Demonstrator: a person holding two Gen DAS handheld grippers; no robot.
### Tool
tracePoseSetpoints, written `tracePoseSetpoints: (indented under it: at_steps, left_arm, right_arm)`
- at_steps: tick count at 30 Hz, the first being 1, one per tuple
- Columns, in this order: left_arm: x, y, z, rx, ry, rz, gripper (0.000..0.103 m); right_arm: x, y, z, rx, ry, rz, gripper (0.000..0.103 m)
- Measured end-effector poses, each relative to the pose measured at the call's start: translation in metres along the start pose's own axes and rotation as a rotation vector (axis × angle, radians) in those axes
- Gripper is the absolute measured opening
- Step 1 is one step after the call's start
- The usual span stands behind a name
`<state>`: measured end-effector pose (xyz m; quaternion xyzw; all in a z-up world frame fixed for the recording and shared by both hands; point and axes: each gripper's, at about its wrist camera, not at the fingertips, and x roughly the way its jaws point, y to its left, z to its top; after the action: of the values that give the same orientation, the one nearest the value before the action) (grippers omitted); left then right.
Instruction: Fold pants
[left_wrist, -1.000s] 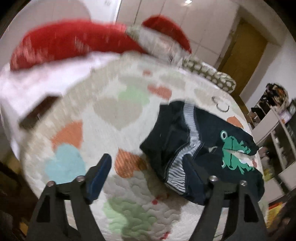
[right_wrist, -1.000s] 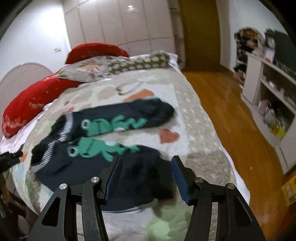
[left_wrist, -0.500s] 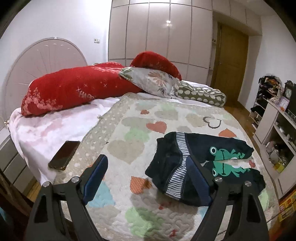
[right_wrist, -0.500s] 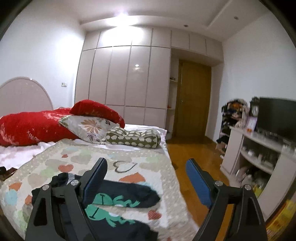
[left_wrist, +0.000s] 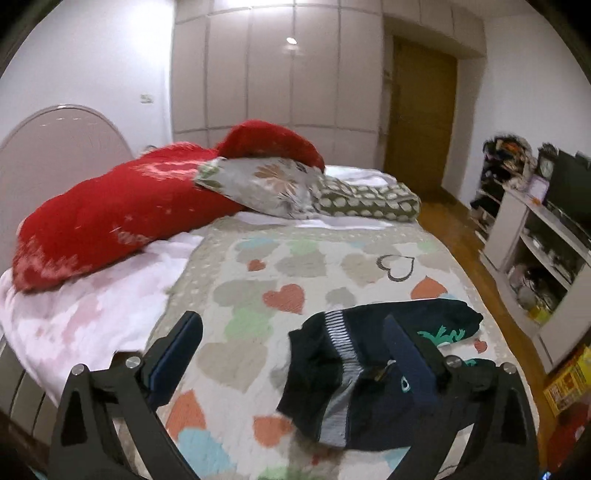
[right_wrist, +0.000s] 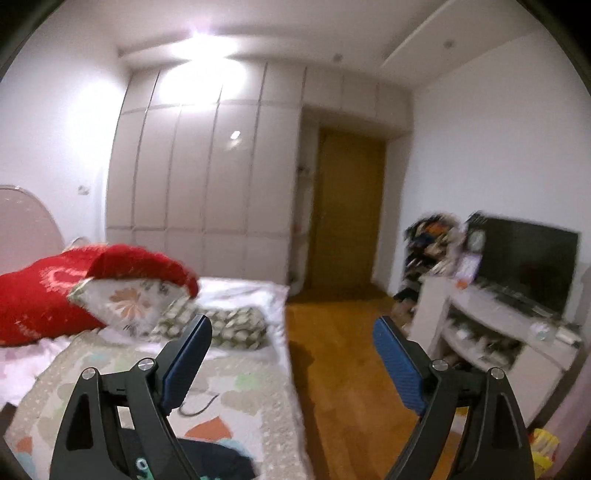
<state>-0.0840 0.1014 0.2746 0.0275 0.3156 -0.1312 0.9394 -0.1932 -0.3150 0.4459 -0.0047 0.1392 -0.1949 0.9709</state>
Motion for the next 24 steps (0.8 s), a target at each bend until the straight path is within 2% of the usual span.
tracePoseSetpoints:
  at_steps: [1,5,9,15,20,24]
  left_arm:
    - [0.009,-0.003,0.004,0.008,0.015,-0.018,0.098]
    - [0.072,-0.018,0.013,0.023,0.129,-0.159,0.098]
    - [0.144,-0.031,0.004,-0.012,0.289,-0.281,0.098]
    - [0.232,-0.051,-0.015,-0.036,0.409,-0.314,0.098]
    - [0.289,-0.065,-0.017,-0.007,0.468,-0.354,0.098]
    - [0.334,-0.071,-0.020,0.027,0.529,-0.374,0.098]
  right_arm:
    - [0.012,0.001,-0.005,0.007,0.030,0.032,0.092]
    - [0.077,0.019,-0.064,0.008,0.220,0.197,0.091]
    - [0.131,0.055,-0.139,-0.092,0.388,0.327,0.088]
    - [0.195,0.092,-0.215,-0.121,0.562,0.453,0.088]
    - [0.247,0.113,-0.252,-0.129,0.656,0.507,0.087]
    - [0.289,0.127,-0.270,-0.159,0.711,0.516,0.087]
